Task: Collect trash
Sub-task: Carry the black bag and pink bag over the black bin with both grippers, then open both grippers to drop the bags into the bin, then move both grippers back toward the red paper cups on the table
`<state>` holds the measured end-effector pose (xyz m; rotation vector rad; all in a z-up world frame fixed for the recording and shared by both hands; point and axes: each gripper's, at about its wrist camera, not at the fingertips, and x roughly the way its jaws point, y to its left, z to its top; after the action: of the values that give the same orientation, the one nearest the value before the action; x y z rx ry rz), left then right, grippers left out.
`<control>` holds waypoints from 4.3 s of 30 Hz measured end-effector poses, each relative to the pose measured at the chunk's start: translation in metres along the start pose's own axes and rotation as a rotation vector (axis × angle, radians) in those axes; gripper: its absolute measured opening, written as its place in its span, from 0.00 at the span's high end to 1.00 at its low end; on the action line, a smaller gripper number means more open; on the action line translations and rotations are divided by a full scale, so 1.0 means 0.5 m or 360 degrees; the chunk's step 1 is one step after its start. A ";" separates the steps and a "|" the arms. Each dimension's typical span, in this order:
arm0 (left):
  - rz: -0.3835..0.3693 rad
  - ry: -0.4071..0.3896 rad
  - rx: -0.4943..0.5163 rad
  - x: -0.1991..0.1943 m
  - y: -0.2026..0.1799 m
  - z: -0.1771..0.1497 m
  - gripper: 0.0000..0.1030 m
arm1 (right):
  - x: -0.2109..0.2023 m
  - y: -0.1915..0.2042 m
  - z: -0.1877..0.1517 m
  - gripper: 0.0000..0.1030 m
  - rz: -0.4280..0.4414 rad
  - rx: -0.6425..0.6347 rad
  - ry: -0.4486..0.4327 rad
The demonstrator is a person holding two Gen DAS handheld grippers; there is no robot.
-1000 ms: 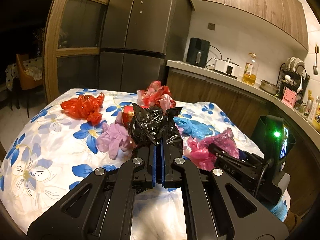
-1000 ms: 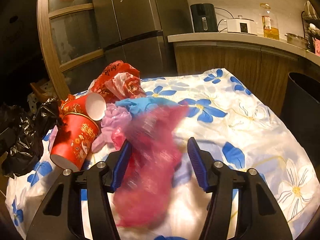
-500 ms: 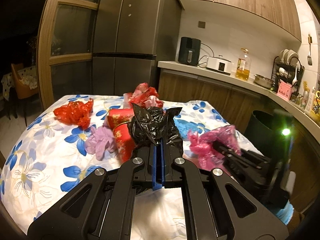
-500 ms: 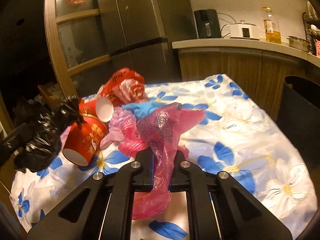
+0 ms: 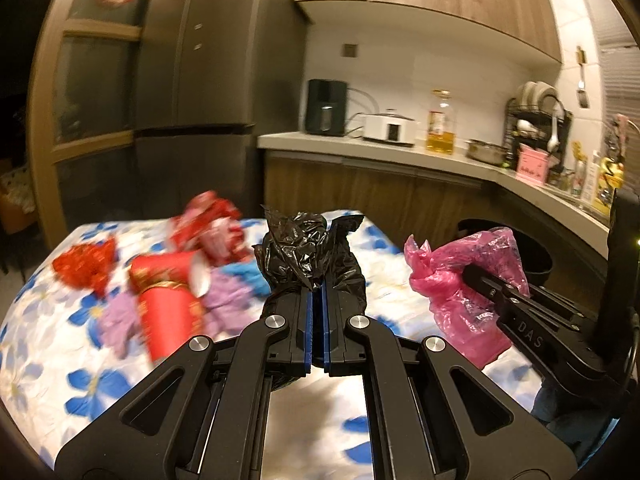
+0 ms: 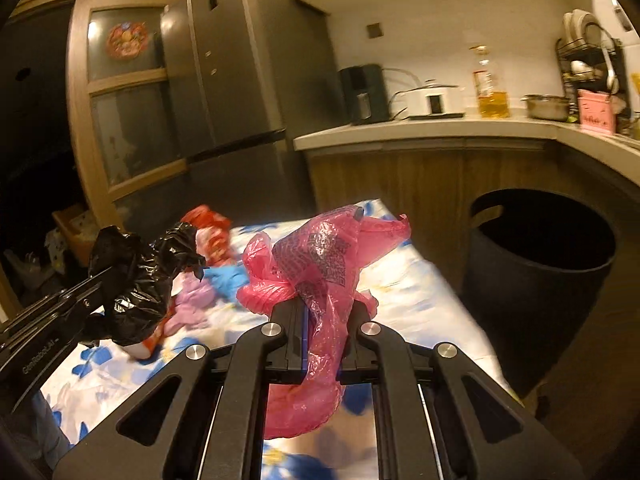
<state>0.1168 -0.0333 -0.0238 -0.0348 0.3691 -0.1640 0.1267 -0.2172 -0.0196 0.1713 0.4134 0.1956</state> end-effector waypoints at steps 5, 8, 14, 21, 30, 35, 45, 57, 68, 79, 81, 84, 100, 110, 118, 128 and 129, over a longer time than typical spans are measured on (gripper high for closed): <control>-0.0140 -0.0028 0.0085 0.039 -0.080 0.028 0.97 | -0.026 -0.066 0.034 0.91 -0.0144 0.0026 -0.0095; -0.0213 -0.0050 0.0127 0.064 -0.132 0.046 0.97 | -0.041 -0.112 0.059 0.91 -0.0268 0.0029 -0.0168; -0.0392 -0.0106 0.0175 0.123 -0.242 0.091 0.97 | -0.062 -0.196 0.102 0.91 -0.0461 0.0055 -0.0283; -0.0561 -0.0121 0.0227 0.199 -0.356 0.128 0.97 | -0.068 -0.279 0.139 0.91 -0.0594 0.0138 -0.0367; -0.0663 -0.0054 0.0224 0.281 -0.427 0.126 0.97 | -0.053 -0.329 0.152 0.91 -0.0637 0.0179 -0.0384; -0.0686 -0.0028 0.0216 0.312 -0.442 0.121 0.97 | -0.036 -0.325 0.148 0.91 -0.0639 0.0162 -0.0363; -0.0728 0.0029 0.0213 0.359 -0.453 0.108 0.97 | -0.009 -0.332 0.148 0.90 -0.0622 0.0167 -0.0327; -0.0743 0.0078 0.0196 0.394 -0.446 0.098 0.96 | 0.014 -0.355 0.152 0.86 -0.0603 0.0168 -0.0294; -0.0703 0.0079 0.0155 0.403 -0.420 0.093 0.50 | 0.039 -0.372 0.151 0.63 -0.0589 0.0176 -0.0239; -0.0523 0.0053 0.0105 0.378 -0.348 0.090 0.31 | 0.035 -0.376 0.131 0.45 -0.0604 0.0203 -0.0193; -0.0475 0.0044 0.0106 0.367 -0.336 0.087 0.28 | 0.029 -0.373 0.126 0.41 -0.0610 0.0208 -0.0196; -0.0408 0.0031 0.0121 0.347 -0.325 0.081 0.24 | 0.018 -0.369 0.123 0.36 -0.0615 0.0222 -0.0197; -0.0234 0.0010 0.0098 0.228 -0.247 0.047 0.10 | -0.053 -0.308 0.090 0.19 -0.0607 0.0236 -0.0251; -0.0149 0.0002 0.0081 0.153 -0.193 0.025 0.06 | -0.094 -0.249 0.067 0.19 -0.0567 0.0243 -0.0274; -0.0052 -0.0025 0.0034 0.097 -0.133 0.006 0.06 | -0.110 -0.192 0.054 0.19 -0.0507 0.0218 -0.0281; 0.0236 -0.0032 -0.0009 0.056 -0.018 -0.039 0.06 | -0.104 -0.117 0.025 0.19 -0.0412 0.0180 -0.0254; 0.0276 -0.0028 -0.0010 0.054 -0.004 -0.044 0.06 | -0.102 -0.112 0.023 0.19 -0.0403 0.0177 -0.0251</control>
<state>0.1333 -0.0399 -0.0538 -0.0100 0.3532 0.0090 0.0940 -0.2840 -0.0012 0.2401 0.2859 -0.0900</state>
